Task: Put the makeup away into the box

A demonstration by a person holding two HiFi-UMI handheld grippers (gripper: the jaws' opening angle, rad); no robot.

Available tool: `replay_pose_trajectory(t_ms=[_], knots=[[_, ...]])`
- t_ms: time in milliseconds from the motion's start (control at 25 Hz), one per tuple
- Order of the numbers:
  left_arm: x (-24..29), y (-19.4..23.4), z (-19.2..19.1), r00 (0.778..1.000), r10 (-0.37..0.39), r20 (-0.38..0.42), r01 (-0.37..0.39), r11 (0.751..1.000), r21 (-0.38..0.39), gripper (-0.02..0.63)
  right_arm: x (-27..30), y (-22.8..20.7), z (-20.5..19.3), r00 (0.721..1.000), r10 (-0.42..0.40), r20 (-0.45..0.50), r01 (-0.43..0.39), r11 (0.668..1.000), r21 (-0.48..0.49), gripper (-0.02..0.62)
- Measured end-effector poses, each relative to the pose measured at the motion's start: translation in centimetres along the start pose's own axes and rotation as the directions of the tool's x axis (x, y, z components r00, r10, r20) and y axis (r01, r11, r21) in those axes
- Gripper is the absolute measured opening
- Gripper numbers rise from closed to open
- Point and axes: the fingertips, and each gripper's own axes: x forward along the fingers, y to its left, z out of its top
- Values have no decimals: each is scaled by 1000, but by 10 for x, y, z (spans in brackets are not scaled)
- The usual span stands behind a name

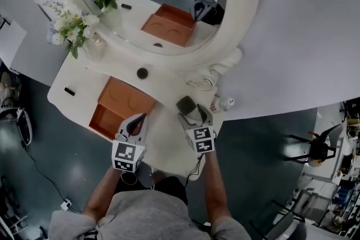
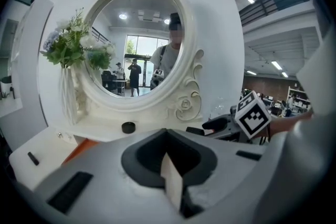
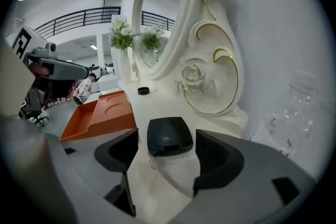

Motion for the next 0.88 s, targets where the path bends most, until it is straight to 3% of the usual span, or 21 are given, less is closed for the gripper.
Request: replay_pose_trajectory(t_ms=[360, 440, 880], knots=[[-5, 10, -9, 999, 30, -17, -30, 999, -15, 0, 12, -4, -11, 996, -5, -84, 0, 998, -61, 331], [-6, 12, -10, 999, 34, -17, -34, 999, -16, 0, 13, -4, -12, 995, 0, -97, -7, 997, -73, 305], [-20, 21, -10, 998, 60, -4, -60, 998, -27, 0, 13, -3, -9, 997, -13, -77, 6, 997, -81, 298]])
